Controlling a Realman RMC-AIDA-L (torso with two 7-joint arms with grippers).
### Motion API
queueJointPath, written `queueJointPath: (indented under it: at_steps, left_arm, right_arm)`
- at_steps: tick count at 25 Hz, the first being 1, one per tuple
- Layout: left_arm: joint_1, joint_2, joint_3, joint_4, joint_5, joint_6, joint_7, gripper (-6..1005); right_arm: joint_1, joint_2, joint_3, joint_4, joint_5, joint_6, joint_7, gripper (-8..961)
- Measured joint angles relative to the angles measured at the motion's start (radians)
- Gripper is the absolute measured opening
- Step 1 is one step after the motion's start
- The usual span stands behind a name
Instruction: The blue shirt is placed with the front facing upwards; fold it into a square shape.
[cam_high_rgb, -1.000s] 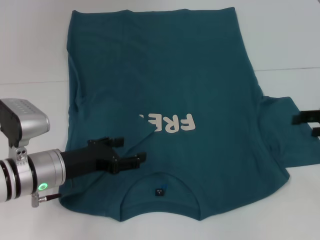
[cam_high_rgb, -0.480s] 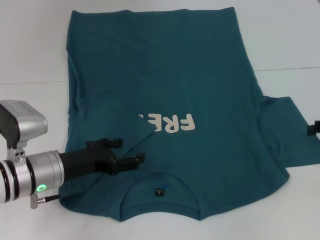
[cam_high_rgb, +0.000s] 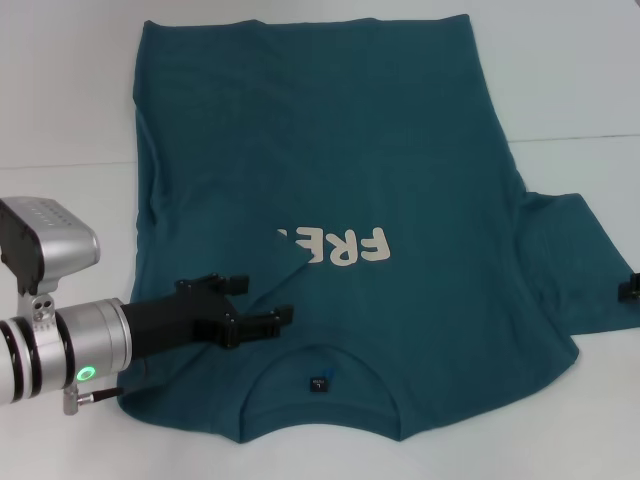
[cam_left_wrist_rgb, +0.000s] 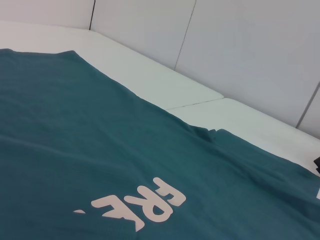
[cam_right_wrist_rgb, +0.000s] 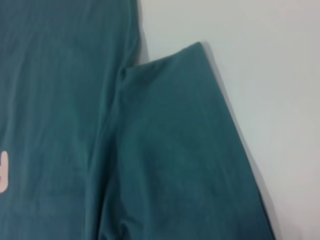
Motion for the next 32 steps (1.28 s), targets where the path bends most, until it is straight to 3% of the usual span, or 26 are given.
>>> queueJointPath:
  at_steps: [14,32]
  left_arm:
    - [-0.004,0.000,0.000,0.000,0.001,0.003,-0.001,876]
    - [-0.005,0.000,0.000,0.002,0.001,-0.004,-0.001,876]
  right_arm:
    - [-0.009,0.002,0.001,-0.020,-0.003,0.024,0.005,839]
    - [0.016,0.053,0.008,-0.001,0.007,0.082,0.005,837]
